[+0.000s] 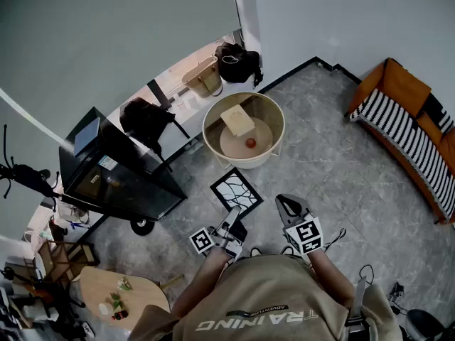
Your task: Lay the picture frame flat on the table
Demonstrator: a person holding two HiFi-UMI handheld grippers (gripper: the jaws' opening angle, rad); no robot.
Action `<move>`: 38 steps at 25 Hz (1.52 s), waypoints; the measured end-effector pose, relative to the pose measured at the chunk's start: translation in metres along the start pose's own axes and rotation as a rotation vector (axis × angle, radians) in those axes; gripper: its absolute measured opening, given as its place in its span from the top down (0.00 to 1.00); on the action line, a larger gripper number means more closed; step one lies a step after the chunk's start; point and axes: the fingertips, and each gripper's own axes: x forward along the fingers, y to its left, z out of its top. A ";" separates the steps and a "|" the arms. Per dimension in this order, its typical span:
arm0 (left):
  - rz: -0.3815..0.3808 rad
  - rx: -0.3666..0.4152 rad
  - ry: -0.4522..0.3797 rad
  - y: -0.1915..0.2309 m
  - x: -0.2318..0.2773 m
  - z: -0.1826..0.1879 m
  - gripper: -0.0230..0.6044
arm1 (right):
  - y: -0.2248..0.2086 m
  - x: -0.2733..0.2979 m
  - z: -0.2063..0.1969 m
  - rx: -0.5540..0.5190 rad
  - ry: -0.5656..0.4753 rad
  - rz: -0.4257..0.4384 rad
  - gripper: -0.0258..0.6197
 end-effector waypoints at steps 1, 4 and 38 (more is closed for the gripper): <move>0.001 -0.003 0.007 0.002 0.000 0.002 0.89 | 0.003 0.005 0.003 -0.006 -0.008 -0.004 0.94; 0.006 -0.009 0.031 0.007 -0.003 0.009 0.89 | 0.010 0.018 0.011 -0.022 -0.025 -0.011 0.94; 0.106 -0.023 0.015 0.078 0.156 0.070 0.89 | -0.145 0.138 0.009 0.025 -0.001 0.155 0.93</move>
